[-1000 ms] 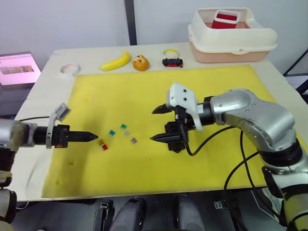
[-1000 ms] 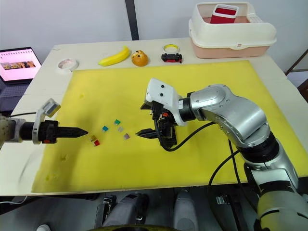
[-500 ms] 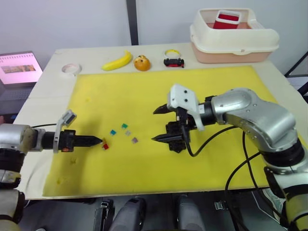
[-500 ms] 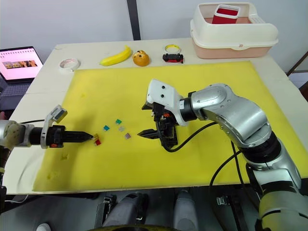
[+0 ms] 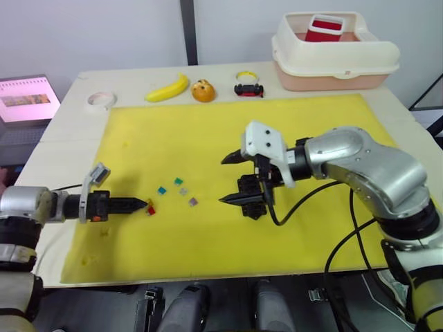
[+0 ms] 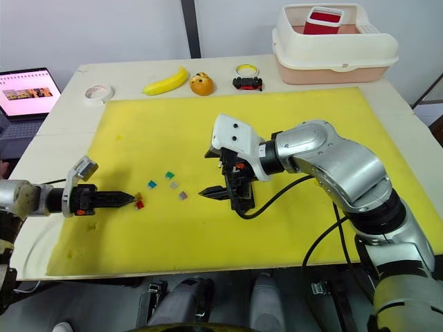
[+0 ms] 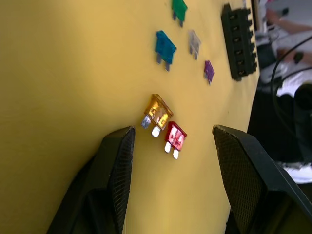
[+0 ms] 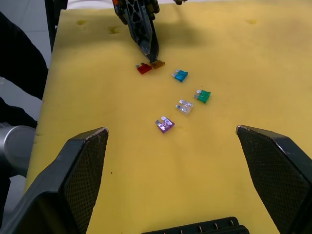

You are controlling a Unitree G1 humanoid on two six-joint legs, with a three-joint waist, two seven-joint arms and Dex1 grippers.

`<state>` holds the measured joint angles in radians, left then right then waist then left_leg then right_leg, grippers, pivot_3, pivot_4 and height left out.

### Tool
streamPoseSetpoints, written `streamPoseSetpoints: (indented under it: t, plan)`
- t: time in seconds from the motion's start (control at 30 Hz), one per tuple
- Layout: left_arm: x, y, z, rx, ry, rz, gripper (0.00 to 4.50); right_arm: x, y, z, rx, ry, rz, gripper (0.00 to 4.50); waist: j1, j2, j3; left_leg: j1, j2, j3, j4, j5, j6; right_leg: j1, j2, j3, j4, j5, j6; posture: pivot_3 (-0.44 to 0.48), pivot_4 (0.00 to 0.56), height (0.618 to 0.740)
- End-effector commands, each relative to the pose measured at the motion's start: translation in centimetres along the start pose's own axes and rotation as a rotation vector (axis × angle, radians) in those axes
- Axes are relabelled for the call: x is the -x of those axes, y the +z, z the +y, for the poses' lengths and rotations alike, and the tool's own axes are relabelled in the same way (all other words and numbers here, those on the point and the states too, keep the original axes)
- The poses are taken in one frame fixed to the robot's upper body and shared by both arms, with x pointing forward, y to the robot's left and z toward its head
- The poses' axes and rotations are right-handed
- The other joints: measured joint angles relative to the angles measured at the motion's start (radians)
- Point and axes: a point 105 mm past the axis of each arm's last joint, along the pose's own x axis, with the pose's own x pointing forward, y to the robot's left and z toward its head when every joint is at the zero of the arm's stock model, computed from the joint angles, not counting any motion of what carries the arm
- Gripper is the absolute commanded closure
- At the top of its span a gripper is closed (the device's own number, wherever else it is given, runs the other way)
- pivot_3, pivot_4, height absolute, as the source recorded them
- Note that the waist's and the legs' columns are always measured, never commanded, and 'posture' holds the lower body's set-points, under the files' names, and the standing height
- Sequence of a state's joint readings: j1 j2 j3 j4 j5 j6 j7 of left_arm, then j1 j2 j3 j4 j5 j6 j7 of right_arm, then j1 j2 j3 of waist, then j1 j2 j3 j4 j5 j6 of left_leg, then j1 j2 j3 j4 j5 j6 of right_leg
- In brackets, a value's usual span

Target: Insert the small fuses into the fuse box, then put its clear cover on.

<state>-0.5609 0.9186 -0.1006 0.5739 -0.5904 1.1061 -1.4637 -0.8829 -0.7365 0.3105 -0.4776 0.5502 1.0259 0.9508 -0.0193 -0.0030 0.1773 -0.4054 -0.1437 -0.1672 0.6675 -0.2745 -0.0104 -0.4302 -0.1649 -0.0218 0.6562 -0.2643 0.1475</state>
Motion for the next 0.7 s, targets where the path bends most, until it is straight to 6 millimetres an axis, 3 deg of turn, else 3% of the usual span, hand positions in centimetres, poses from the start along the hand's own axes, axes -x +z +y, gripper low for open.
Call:
streamPoseSetpoints:
  t: [0.03,0.7]
  plan:
    - [0.1,-1.0,1.6,0.062,0.054,-0.009,1.8,0.3,0.7,0.1,0.05,-0.013,-0.007,0.0,0.001,0.0,0.0,0.0,0.0,0.0,0.0,0.0,0.0,0.0,0.0,0.0,0.0,0.0,0.0,0.0,0.15,0.74]
    - [-1.4,-0.2,1.8,0.055,-0.013,-0.051,1.8,0.2,0.4,0.2,0.06,-0.015,0.007,0.0,0.013,0.001,-0.003,0.002,-0.001,0.0,0.0,0.002,-0.002,0.002,-0.001,0.0,0.004,0.0,0.0,0.0,0.15,0.74]
